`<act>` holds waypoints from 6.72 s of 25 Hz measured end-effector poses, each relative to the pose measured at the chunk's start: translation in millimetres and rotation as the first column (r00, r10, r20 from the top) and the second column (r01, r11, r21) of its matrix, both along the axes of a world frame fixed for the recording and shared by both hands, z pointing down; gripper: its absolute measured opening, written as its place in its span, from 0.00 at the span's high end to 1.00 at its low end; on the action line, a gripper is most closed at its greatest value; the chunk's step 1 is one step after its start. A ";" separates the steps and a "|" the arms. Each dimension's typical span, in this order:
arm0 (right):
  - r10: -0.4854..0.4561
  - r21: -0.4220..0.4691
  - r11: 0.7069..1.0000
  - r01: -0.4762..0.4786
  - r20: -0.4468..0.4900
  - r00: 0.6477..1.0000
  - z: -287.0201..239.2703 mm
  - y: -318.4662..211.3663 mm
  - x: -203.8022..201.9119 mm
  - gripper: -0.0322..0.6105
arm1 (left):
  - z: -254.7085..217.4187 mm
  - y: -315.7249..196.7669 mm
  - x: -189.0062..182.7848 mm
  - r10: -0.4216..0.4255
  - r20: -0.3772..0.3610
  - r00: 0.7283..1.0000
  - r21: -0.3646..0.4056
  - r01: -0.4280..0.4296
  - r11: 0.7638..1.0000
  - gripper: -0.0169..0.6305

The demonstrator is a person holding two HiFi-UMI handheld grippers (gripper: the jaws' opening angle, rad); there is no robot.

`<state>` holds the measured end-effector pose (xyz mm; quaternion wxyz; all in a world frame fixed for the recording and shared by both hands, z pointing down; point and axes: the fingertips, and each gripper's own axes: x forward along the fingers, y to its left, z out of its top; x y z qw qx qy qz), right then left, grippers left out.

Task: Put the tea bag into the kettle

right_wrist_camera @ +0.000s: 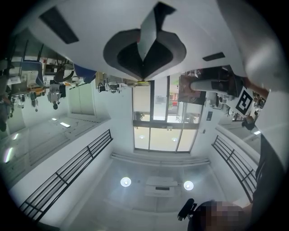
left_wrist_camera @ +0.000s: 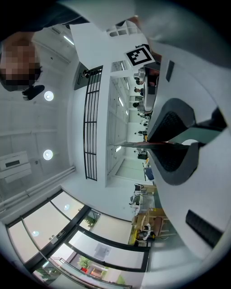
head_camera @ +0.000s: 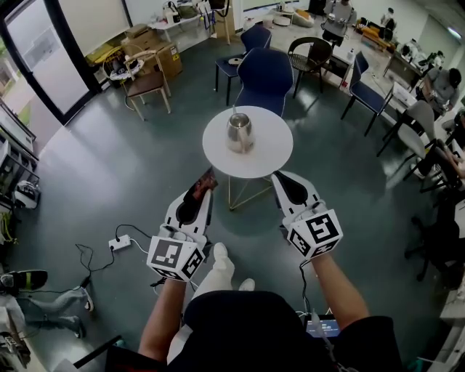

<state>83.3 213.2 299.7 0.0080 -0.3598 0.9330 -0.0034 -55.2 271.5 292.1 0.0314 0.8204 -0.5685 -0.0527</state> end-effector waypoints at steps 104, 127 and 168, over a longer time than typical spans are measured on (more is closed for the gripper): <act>0.033 -0.268 0.962 -0.052 -0.076 0.997 134.3 -514.6 -59.6 0.92 | 178.8 -559.4 -40.0 0.189 0.142 0.972 -0.430 -0.111 0.896 0.91; 0.030 -0.363 0.930 -0.060 -0.087 0.996 196.6 -546.6 -54.9 0.92 | 280.8 -608.2 -24.9 0.362 0.324 0.874 -0.637 -0.081 0.767 0.91; 0.050 -0.434 0.896 -0.089 -0.100 0.994 238.9 -563.8 -25.7 0.92 | 340.8 -628.0 -5.4 0.558 0.439 0.704 -0.746 -0.060 0.663 0.86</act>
